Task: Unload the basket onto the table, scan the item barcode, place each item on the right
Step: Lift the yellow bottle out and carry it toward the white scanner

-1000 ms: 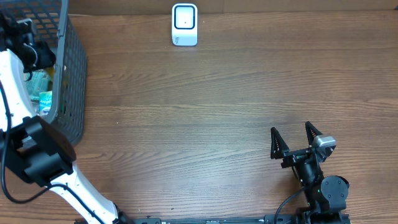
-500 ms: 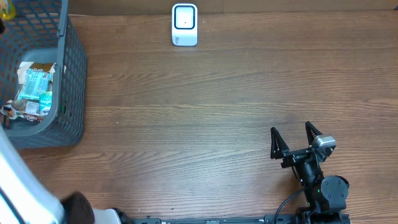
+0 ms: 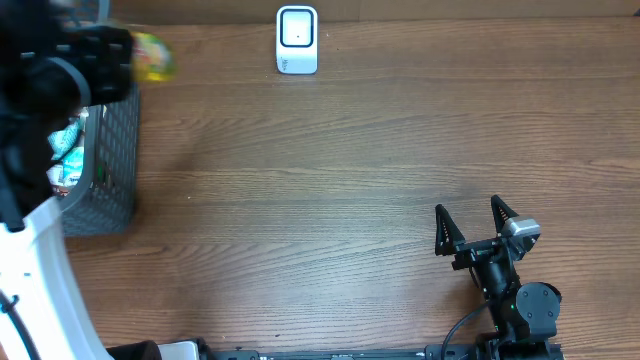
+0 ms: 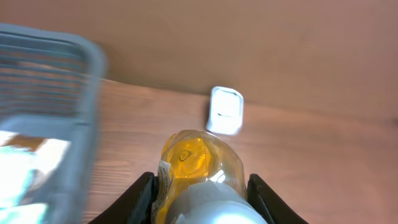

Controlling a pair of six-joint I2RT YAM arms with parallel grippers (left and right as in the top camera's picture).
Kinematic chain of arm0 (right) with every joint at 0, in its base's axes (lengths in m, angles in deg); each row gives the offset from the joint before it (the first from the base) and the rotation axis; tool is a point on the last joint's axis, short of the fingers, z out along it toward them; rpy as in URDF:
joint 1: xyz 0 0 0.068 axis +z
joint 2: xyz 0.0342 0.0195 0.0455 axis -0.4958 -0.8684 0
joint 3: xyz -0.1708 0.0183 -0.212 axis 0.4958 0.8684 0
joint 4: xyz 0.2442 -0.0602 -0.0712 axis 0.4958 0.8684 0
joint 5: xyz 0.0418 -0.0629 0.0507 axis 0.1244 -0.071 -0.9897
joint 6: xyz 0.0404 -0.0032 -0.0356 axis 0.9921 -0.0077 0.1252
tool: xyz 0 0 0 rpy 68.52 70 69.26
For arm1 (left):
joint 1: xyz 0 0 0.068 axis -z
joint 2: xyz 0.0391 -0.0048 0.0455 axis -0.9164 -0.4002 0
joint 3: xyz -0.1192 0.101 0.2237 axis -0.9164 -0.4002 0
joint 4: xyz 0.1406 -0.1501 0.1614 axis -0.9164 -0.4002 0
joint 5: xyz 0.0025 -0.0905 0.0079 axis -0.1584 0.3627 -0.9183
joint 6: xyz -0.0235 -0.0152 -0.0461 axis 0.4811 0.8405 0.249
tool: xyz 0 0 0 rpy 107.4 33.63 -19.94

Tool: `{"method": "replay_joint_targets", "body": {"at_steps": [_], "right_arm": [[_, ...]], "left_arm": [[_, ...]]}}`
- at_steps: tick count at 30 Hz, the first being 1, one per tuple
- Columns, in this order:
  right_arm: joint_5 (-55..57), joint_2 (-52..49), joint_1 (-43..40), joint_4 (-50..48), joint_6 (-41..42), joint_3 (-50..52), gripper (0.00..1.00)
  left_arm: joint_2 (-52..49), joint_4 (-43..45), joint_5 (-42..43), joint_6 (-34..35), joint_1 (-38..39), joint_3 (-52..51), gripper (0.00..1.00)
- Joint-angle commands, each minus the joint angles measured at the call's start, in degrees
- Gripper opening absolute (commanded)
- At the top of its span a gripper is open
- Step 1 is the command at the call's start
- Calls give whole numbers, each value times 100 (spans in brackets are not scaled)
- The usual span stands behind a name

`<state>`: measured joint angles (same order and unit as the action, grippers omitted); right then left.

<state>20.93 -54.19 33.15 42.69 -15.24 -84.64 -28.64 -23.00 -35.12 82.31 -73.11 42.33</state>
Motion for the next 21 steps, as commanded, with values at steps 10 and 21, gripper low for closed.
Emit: {"method": "replay_joint_targets", "body": {"at_steps": [10, 21], "right_arm": [[50, 61, 26, -26, 0, 61, 100], [50, 61, 26, -26, 0, 61, 100]], "left_arm": [[-671, 389, -844, 321, 2439, -986, 27], [-1823, 1329, -2109, 1884, 4247, -1202, 21]]}}
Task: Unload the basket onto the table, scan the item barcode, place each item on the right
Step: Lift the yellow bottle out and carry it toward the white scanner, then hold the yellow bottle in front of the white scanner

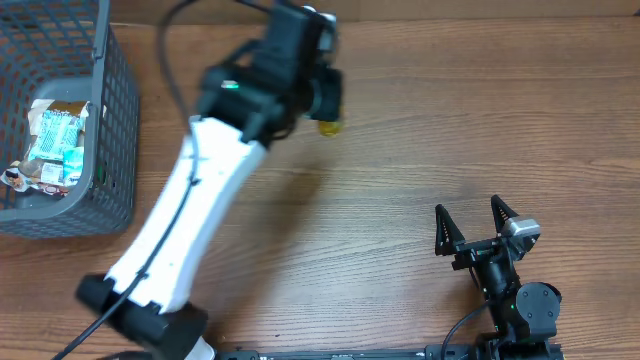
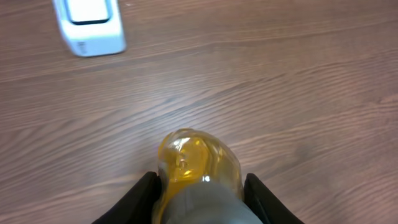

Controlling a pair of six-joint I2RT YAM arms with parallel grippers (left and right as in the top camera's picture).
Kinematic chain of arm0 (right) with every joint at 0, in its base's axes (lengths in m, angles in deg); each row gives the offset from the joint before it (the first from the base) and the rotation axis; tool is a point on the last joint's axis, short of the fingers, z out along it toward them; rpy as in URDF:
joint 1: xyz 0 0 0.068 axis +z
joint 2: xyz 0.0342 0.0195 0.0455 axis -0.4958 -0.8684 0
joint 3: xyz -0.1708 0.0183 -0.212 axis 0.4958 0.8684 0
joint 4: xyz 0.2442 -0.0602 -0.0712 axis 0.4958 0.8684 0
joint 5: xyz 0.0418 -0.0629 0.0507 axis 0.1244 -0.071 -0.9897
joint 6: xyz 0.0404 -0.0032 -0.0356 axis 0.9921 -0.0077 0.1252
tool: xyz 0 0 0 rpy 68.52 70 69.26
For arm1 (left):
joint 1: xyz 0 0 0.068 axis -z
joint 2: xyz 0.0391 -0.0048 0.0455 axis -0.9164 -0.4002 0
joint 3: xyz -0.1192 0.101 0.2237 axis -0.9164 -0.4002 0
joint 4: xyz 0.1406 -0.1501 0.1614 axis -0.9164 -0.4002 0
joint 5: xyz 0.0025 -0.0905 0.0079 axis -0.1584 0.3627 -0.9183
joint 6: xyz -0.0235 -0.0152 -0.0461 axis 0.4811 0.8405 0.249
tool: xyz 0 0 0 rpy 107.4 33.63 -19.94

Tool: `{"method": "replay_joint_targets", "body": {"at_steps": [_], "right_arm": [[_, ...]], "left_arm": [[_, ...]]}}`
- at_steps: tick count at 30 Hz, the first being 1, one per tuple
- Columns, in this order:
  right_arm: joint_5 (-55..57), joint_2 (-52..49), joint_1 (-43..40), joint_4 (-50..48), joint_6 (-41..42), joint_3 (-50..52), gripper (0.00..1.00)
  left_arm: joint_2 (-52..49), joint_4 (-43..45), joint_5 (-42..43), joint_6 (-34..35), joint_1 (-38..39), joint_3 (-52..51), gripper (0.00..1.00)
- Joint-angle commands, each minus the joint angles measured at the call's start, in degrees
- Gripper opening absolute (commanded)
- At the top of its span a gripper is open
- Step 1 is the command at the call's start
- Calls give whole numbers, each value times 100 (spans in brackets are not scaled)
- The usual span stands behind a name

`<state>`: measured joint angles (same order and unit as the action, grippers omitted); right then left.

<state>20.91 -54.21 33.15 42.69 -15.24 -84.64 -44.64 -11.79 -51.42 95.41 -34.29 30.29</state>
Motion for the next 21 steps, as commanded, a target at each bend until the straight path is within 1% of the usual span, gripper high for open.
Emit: {"method": "replay_joint_targets", "body": {"at_steps": [1, 7, 10, 17, 21], "right_arm": [[52, 63, 26, -26, 0, 61, 100], [52, 63, 26, -26, 0, 61, 100], [52, 63, 26, -26, 0, 61, 100], [52, 63, 26, -26, 0, 61, 100], [52, 63, 26, -26, 0, 61, 100]], "left_arm": [[-354, 337, -468, 581, 509, 2, 22], [-1099, 1005, -496, 621, 1134, 2, 25], [-1421, 1272, -575, 964, 1303, 2, 28], [-1906, 1386, -555, 1626, 1434, 2, 27], [-2070, 1412, -557, 1620, 1484, 0, 27]]}}
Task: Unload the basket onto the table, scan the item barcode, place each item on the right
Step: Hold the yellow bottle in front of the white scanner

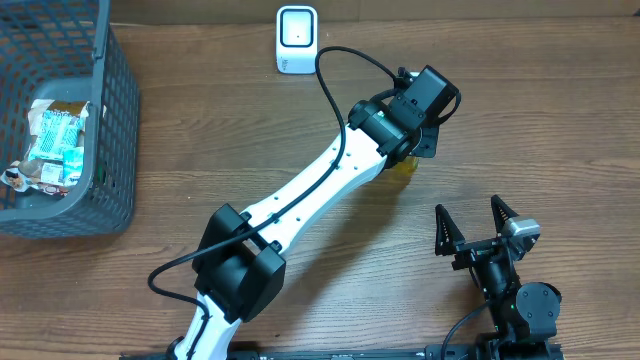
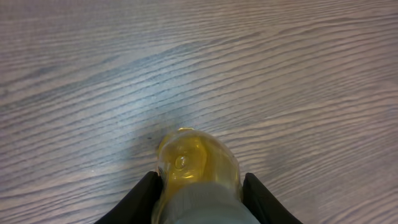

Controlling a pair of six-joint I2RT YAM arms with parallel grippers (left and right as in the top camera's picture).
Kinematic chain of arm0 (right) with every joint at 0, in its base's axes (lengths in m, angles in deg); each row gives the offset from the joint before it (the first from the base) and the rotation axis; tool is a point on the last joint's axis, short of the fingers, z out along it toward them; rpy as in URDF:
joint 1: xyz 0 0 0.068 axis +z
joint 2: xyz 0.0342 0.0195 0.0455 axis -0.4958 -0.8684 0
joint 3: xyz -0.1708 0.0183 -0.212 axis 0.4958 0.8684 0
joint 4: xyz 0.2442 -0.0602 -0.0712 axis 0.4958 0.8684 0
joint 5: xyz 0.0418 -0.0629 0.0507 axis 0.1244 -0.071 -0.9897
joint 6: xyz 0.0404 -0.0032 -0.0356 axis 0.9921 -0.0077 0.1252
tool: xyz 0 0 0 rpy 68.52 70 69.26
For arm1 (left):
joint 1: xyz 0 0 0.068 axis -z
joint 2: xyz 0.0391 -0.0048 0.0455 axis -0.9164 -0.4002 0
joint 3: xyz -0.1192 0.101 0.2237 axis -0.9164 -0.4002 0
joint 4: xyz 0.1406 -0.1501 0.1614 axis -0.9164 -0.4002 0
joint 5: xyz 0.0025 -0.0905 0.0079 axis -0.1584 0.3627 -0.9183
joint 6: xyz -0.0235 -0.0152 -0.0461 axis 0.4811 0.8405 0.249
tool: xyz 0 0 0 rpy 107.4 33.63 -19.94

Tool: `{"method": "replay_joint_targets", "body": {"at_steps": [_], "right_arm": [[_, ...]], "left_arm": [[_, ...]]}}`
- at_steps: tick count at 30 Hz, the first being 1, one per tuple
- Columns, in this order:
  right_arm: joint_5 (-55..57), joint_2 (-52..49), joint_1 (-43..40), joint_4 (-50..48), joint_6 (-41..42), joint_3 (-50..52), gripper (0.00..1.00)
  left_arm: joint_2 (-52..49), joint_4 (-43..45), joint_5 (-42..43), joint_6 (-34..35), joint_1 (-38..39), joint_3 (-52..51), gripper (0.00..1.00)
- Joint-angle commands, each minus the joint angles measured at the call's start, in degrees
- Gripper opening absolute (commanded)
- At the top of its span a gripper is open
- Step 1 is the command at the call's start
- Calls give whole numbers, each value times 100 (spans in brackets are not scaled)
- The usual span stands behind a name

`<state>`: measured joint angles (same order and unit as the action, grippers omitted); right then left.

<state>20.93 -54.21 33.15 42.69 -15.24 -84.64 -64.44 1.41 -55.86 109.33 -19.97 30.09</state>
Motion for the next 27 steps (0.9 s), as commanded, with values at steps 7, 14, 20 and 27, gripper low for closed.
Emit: {"method": "replay_joint_targets", "body": {"at_steps": [7, 14, 20, 27], "right_arm": [[50, 63, 26, -26, 0, 61, 100], [50, 63, 26, -26, 0, 61, 100], [50, 63, 26, -26, -2, 61, 100], [50, 63, 26, -26, 0, 61, 100]], "left_arm": [[-262, 437, -120, 225, 160, 20, 27], [-284, 472, -223, 227, 214, 17, 27], [-286, 468, -573, 227, 332, -7, 27], [-293, 468, -649, 229, 428, -31, 25]]}}
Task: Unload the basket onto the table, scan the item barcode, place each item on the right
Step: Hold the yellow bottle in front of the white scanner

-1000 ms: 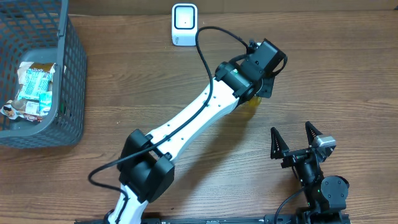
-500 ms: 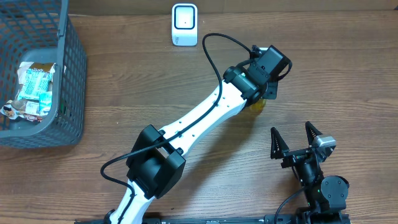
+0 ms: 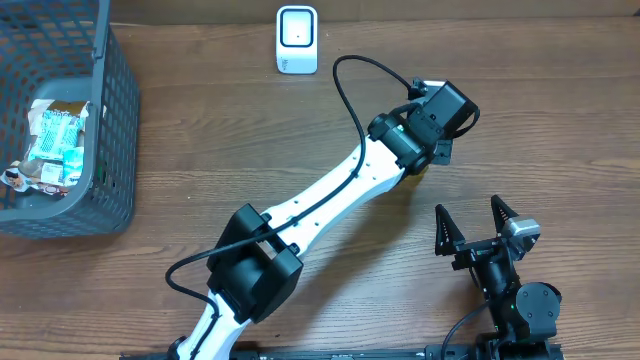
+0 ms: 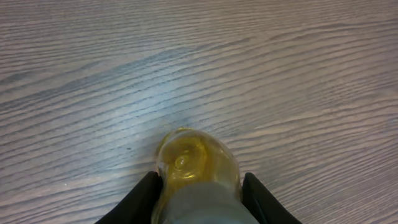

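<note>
A clear bottle of yellow liquid [image 4: 198, 165] with a pale label sits between the black fingers [image 4: 140, 198] of my left gripper [image 4: 199, 193], which is shut on it just above the wood. In the overhead view that gripper [image 3: 428, 160] reaches over the table's right half, and only a yellow sliver of the bottle [image 3: 420, 170] shows under the wrist. The white barcode scanner [image 3: 297, 39] stands at the far edge, well left of the bottle. My right gripper [image 3: 472, 224] rests open near the front right, holding nothing.
A grey wire basket [image 3: 117, 150] with several packaged items [image 3: 55, 135] stands at the far left. The left arm [image 3: 320, 215] stretches diagonally across the table's middle. Its black cable [image 3: 350, 85] loops above the arm.
My left gripper with the bottle has shifted a little further right and toward the near side. The right gripper has not moved.
My left gripper held the bottle beside the basket at the far left. Then it was near the scanner at the back middle. After that it was over the table's right half, past the scanner, and now it is slightly further right, low over the wood.
</note>
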Controlling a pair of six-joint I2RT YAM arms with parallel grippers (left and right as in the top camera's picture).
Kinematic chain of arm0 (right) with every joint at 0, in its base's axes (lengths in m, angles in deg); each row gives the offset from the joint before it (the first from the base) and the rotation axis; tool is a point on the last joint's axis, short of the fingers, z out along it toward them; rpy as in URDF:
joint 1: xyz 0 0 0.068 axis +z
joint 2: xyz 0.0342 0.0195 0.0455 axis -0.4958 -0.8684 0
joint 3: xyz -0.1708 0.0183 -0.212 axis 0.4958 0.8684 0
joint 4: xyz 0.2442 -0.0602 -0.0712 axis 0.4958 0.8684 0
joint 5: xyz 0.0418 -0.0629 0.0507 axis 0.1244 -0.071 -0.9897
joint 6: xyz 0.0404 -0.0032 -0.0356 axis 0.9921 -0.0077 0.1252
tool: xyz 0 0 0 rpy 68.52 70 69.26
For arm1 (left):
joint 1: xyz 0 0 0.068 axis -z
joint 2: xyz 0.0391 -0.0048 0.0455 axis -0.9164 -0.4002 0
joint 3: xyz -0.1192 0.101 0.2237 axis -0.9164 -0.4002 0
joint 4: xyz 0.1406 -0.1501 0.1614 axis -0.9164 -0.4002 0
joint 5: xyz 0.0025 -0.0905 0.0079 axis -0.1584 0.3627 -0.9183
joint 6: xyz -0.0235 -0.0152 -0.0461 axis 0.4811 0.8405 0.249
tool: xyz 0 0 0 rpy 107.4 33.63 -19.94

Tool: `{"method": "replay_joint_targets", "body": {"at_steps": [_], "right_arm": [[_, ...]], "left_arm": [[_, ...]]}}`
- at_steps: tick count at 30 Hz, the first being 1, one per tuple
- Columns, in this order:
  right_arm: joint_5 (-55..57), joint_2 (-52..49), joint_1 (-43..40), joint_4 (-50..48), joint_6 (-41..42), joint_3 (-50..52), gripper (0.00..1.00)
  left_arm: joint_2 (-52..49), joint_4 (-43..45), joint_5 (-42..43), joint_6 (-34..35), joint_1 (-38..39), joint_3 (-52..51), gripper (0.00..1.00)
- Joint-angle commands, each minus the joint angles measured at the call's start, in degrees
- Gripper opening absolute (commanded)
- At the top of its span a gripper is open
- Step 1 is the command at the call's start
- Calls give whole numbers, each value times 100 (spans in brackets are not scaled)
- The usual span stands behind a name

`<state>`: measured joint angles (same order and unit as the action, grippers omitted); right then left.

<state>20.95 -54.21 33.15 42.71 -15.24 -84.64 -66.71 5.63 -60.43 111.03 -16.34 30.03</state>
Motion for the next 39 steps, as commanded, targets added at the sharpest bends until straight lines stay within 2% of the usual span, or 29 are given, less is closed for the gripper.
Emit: {"method": "replay_joint_targets", "body": {"at_steps": [1, 10, 28, 31, 33, 37, 39], "right_arm": [[48, 63, 26, -28, 0, 61, 100], [48, 63, 26, -28, 0, 61, 100], [48, 63, 26, -28, 0, 61, 100], [48, 63, 26, -28, 0, 61, 100], [48, 63, 26, -28, 0, 61, 100], [48, 63, 26, -28, -2, 61, 100], [48, 63, 26, -28, 0, 61, 100]], "left_arm": [[-66, 42, -192, 59, 76, -24, 24], [-74, 28, -199, 334, 140, -157, 22], [-74, 20, -149, 356, 142, -223, 34], [-76, 22, -149, 356, 142, -262, 43], [-76, 22, -149, 354, 140, -282, 54], [-76, 22, -111, 352, 140, -286, 68], [-76, 26, -24, 352, 140, -286, 79]]}}
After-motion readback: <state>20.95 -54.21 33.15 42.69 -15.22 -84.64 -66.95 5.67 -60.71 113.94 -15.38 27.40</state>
